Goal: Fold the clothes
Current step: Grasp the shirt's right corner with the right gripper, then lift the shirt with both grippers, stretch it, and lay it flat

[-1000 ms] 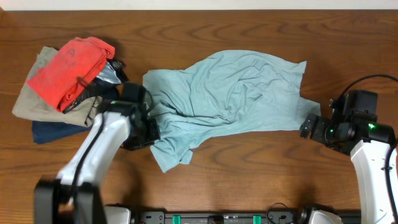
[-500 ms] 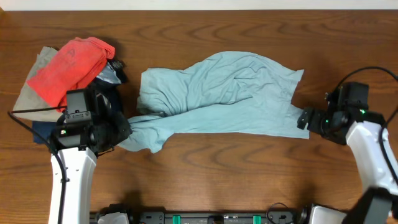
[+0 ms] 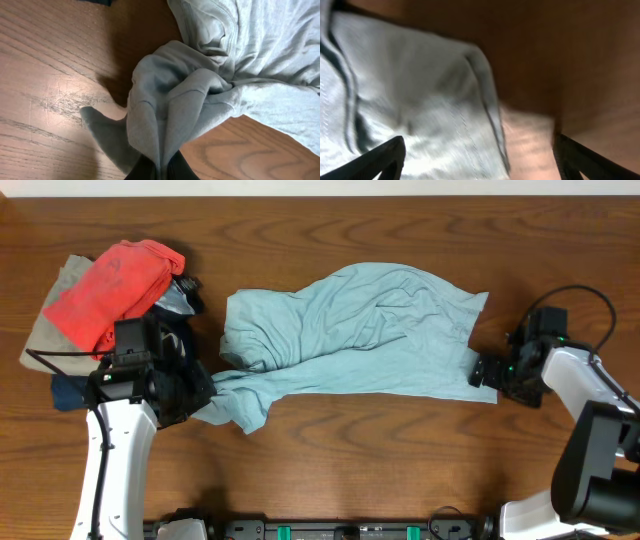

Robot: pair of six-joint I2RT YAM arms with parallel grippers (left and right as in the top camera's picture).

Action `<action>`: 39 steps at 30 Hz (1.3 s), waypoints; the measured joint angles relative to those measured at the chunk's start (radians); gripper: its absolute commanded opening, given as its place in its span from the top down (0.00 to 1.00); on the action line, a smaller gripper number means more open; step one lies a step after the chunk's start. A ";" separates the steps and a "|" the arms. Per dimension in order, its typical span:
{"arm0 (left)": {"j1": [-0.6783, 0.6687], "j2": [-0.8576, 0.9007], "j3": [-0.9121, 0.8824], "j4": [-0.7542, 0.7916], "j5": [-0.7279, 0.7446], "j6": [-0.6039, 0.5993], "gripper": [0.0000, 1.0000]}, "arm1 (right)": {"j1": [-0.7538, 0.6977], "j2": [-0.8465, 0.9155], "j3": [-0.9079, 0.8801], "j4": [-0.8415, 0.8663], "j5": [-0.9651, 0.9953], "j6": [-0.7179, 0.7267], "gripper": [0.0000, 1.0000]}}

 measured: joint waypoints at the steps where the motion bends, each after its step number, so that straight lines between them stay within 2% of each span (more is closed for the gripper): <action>1: 0.000 0.002 0.000 0.000 0.000 0.000 0.94 | 0.013 0.008 0.008 0.004 0.000 -0.002 0.15; 6: 0.000 0.004 0.000 0.000 0.000 0.000 0.94 | 0.083 0.030 0.026 -0.004 0.009 -0.013 0.27; 13: 0.000 0.004 0.000 0.000 0.000 0.000 0.94 | 0.106 0.035 0.034 -0.092 -0.007 -0.019 0.31; 21: 0.000 0.004 0.000 0.000 0.000 0.000 0.94 | 0.105 0.037 0.029 -0.122 0.035 0.000 0.55; 24: 0.000 0.004 0.000 0.000 0.000 0.000 0.94 | 0.106 0.034 0.022 -0.099 0.049 0.013 0.73; 26: 0.000 0.004 0.000 0.000 0.000 0.000 0.94 | 0.106 0.034 0.021 -0.061 0.047 0.026 0.99; 33: 0.000 0.004 0.000 0.000 0.000 0.000 0.94 | 0.105 0.036 0.026 -0.024 -0.020 0.032 0.99; 39: 0.000 0.004 0.000 0.000 0.000 0.000 0.94 | 0.096 0.023 0.030 -0.174 -0.064 0.032 0.99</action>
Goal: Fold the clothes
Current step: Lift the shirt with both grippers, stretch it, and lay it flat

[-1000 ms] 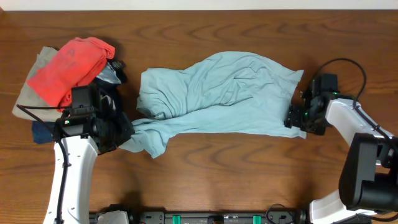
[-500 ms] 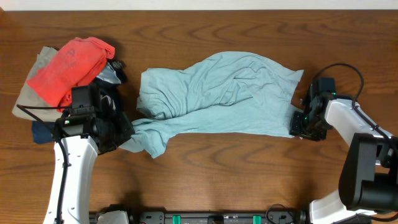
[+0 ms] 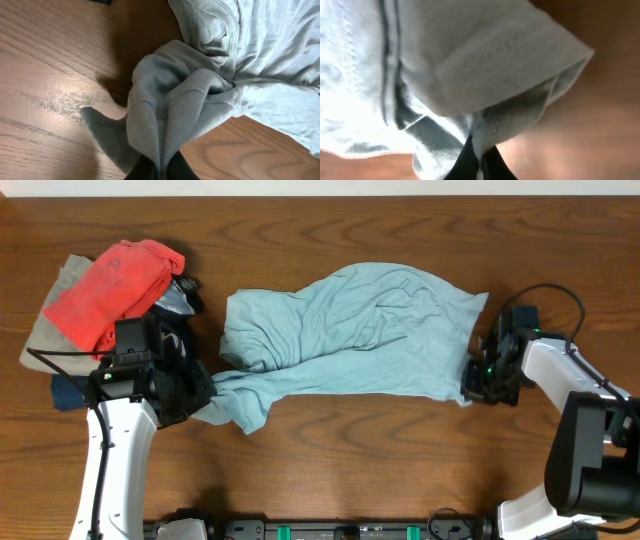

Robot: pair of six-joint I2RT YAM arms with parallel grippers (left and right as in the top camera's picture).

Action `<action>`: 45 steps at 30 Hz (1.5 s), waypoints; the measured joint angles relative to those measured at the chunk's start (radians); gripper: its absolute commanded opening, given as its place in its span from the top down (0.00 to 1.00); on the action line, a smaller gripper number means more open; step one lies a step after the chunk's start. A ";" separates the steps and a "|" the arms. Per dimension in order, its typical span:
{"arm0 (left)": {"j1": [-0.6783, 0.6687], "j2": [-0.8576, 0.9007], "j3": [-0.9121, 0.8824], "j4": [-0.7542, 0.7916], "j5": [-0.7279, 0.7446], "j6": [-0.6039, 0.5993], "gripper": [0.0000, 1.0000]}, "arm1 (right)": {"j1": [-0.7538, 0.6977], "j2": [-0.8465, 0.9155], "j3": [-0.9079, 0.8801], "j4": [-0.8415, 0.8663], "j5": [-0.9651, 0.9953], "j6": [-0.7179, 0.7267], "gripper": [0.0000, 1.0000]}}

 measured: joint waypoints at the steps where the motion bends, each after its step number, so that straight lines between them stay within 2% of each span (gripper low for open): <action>1: 0.000 0.000 0.000 0.000 0.000 0.000 0.94 | -0.006 -0.013 0.003 -0.024 -0.001 0.000 0.99; 7: 0.000 0.000 0.000 0.000 0.018 0.000 0.94 | -0.044 -0.212 0.101 -0.133 -0.009 -0.007 0.99; 12: 0.000 0.000 0.040 -0.046 0.066 0.005 0.94 | -0.132 -0.391 0.203 -0.196 -0.012 -0.014 0.99; 23: 0.000 -0.010 0.524 -0.257 0.074 0.061 0.94 | -0.326 -0.628 0.430 -0.281 -0.012 -0.038 0.99; 34: 0.000 -0.025 0.858 -0.306 0.075 0.064 0.94 | -0.451 -0.658 0.740 -0.342 -0.010 -0.056 0.99; 40: -0.003 -0.037 0.899 -0.292 0.074 0.064 0.94 | -0.457 -0.650 0.780 -0.357 -0.022 -0.067 0.99; 45: -0.064 0.045 0.899 -0.292 0.072 0.075 0.94 | -0.457 -0.534 0.783 -0.399 -0.106 -0.116 0.99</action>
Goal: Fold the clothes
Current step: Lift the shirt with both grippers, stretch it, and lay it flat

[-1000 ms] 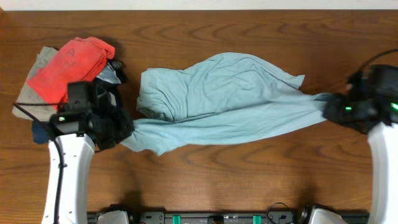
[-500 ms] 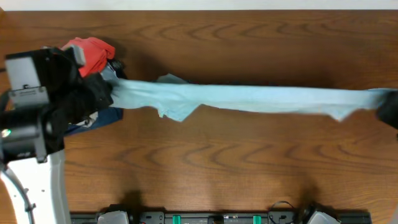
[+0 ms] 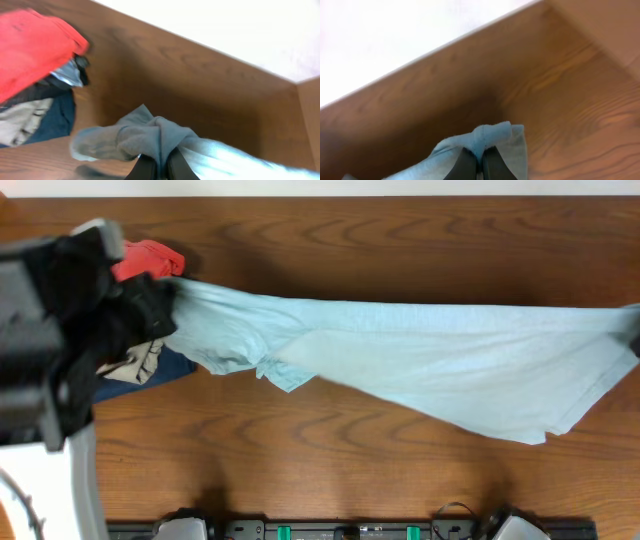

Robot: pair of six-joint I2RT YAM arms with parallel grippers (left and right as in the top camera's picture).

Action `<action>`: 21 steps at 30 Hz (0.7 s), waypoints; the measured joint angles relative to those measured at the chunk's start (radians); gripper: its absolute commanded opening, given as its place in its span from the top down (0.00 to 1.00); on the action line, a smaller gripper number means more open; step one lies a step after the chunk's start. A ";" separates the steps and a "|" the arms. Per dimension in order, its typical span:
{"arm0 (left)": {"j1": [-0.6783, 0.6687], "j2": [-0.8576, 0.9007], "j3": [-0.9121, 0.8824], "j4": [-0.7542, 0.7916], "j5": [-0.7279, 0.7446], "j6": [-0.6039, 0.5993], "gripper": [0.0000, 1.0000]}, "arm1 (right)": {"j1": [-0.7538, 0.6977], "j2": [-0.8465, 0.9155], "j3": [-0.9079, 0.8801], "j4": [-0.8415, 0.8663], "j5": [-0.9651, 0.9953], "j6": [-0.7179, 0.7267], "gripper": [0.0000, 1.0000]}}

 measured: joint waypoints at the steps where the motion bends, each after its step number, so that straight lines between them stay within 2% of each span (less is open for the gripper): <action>1: -0.019 0.029 0.000 0.000 -0.001 0.008 0.94 | 0.000 0.035 0.000 -0.009 -0.014 -0.010 0.99; 5: -0.095 0.168 0.000 0.018 -0.001 0.056 0.94 | 0.023 0.183 -0.001 -0.016 -0.043 -0.052 0.99; 9: -0.137 0.319 0.000 0.147 -0.005 0.098 0.94 | 0.077 0.324 -0.003 0.075 -0.063 -0.073 0.99; 14: -0.138 0.451 -0.005 0.549 -0.040 0.119 0.94 | 0.105 0.451 -0.010 0.424 -0.085 0.037 0.99; 17: -0.138 0.476 -0.004 0.793 -0.057 0.089 0.94 | 0.108 0.469 -0.011 0.667 -0.099 0.128 0.99; 21: -0.138 0.476 0.093 0.973 -0.073 0.038 0.94 | 0.103 0.446 0.054 0.819 -0.105 0.208 0.99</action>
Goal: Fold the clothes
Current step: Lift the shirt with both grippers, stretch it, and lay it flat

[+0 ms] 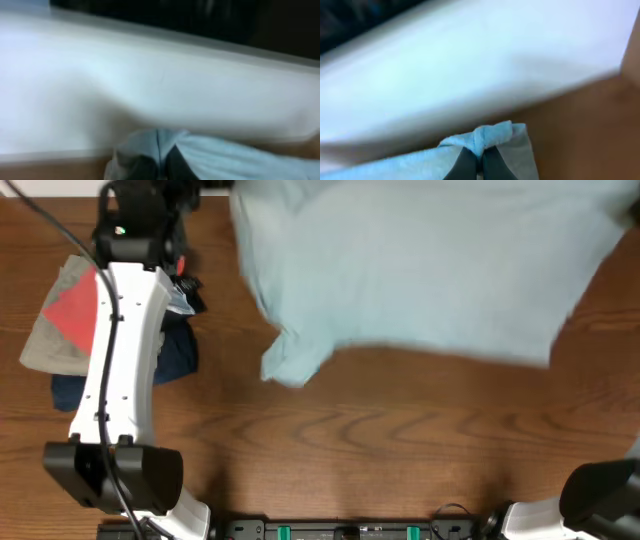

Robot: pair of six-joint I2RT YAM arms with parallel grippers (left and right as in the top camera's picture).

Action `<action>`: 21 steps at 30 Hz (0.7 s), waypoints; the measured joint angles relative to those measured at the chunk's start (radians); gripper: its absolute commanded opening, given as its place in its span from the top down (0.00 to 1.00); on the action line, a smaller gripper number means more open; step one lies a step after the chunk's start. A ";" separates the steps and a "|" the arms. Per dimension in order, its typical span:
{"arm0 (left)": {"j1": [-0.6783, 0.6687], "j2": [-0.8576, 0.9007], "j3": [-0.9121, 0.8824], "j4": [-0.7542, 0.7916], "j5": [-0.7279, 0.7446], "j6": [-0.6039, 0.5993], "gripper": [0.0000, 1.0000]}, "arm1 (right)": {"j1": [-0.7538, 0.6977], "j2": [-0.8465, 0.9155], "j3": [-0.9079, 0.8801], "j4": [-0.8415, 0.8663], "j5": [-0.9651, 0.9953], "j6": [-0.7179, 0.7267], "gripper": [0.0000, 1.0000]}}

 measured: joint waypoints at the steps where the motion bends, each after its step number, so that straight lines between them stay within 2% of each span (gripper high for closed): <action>1: 0.000 0.000 0.043 0.026 -0.002 -0.007 0.94 | -0.004 -0.008 0.027 0.004 0.003 0.012 0.99; 4: 0.000 -0.007 0.183 0.042 -0.004 -0.021 0.94 | -0.031 -0.047 0.124 -0.017 0.024 0.035 0.99; 7: 0.000 -0.038 0.289 -0.066 -0.003 -0.031 0.94 | -0.064 -0.097 0.198 -0.104 0.048 0.030 0.99; 10: 0.000 -0.076 0.324 -0.258 0.015 -0.032 0.94 | -0.076 -0.132 0.221 -0.241 0.077 0.003 0.99; 14: -0.002 -0.077 0.324 -0.650 0.041 -0.028 0.94 | -0.076 -0.110 0.198 -0.464 0.109 -0.080 0.99; 18: -0.025 -0.018 0.248 -0.968 0.052 0.001 0.94 | -0.076 -0.050 0.090 -0.615 0.152 -0.144 0.99; 21: -0.058 0.037 0.152 -1.125 0.053 0.040 0.94 | -0.076 -0.012 -0.056 -0.661 0.196 -0.169 0.99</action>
